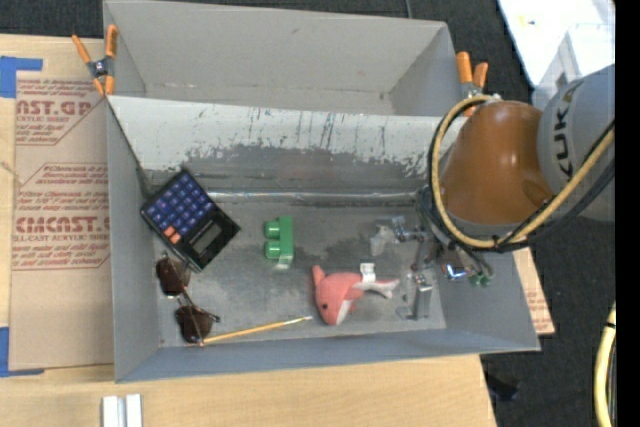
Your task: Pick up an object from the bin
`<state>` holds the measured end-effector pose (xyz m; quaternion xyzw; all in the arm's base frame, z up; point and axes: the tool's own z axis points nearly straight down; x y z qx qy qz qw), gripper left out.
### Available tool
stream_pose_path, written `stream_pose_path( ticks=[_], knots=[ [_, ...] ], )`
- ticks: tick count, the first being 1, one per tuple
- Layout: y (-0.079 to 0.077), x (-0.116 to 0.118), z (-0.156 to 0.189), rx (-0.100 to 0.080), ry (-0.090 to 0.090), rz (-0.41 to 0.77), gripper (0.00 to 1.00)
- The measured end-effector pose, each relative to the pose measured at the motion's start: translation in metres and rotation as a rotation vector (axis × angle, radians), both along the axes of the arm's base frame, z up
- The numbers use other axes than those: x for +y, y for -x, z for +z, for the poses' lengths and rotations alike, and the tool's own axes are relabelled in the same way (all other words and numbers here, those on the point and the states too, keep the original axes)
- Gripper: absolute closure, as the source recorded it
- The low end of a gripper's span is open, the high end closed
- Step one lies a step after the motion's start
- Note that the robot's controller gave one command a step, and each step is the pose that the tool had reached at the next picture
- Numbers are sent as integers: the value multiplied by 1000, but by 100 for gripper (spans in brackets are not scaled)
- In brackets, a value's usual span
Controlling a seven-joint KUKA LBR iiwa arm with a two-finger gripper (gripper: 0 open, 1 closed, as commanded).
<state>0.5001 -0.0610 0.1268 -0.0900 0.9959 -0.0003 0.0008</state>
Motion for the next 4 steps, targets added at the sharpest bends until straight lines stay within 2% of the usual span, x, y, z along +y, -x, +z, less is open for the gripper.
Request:
stream_pose_path(
  ticks=[1,2,3,4],
  knots=[
    [-3,38,4,-8,1,99,0],
    [4,57,-20,2,1,281,0],
    [6,56,-55,-6,1,166,0],
    [6,67,-57,-1,-1,369,100]
  ],
)
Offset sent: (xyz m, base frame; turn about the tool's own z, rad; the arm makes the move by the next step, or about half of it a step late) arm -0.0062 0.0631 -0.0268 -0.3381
